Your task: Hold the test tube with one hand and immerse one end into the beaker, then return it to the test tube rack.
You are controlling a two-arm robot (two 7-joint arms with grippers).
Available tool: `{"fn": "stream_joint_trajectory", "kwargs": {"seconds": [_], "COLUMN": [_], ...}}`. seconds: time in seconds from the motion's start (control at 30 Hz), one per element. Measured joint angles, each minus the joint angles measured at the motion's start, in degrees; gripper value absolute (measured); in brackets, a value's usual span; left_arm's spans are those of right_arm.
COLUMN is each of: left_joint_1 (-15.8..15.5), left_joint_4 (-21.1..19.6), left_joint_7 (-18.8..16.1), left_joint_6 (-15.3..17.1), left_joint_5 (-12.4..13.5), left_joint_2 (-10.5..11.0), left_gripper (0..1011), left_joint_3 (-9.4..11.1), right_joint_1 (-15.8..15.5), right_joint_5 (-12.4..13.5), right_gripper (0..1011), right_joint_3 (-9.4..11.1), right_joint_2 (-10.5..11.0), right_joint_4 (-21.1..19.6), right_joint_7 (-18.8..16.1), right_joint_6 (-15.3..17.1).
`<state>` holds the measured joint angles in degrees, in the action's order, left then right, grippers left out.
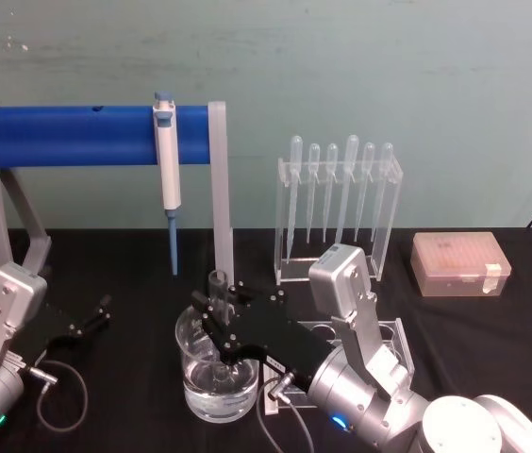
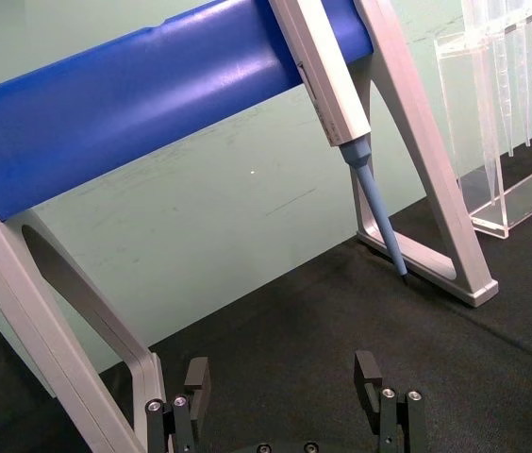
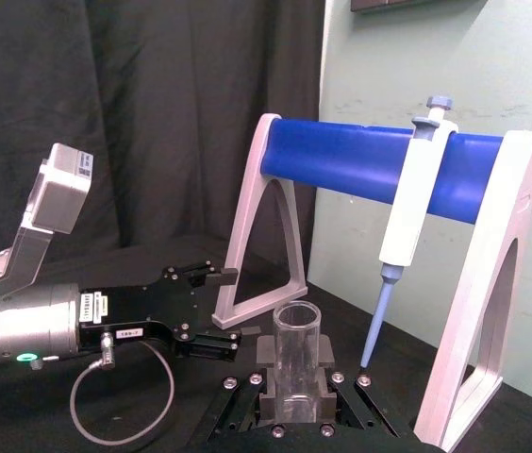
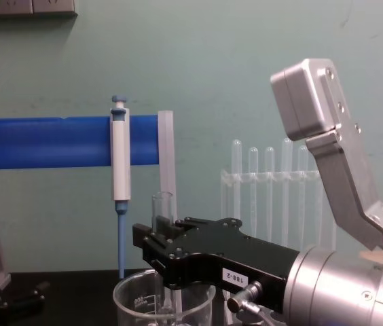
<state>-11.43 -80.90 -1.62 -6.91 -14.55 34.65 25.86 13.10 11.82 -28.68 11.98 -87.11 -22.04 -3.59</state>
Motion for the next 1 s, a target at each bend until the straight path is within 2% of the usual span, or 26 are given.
{"fn": "stream_joint_trajectory", "kwargs": {"seconds": [1.0], "left_joint_1": [0.0], "left_joint_4": [0.0], "left_joint_7": [0.0], "left_joint_6": [0.0], "left_joint_5": [0.0], "left_joint_2": [0.0], "left_gripper": [1000], "left_joint_3": [0.0], "right_joint_1": [0.0], "right_joint_5": [0.0], "right_gripper": [224], "right_joint_3": [0.0], "right_joint_2": [0.0], "right_joint_4": [0.0], "right_joint_7": [0.0], "right_joint_6": [0.0]}}
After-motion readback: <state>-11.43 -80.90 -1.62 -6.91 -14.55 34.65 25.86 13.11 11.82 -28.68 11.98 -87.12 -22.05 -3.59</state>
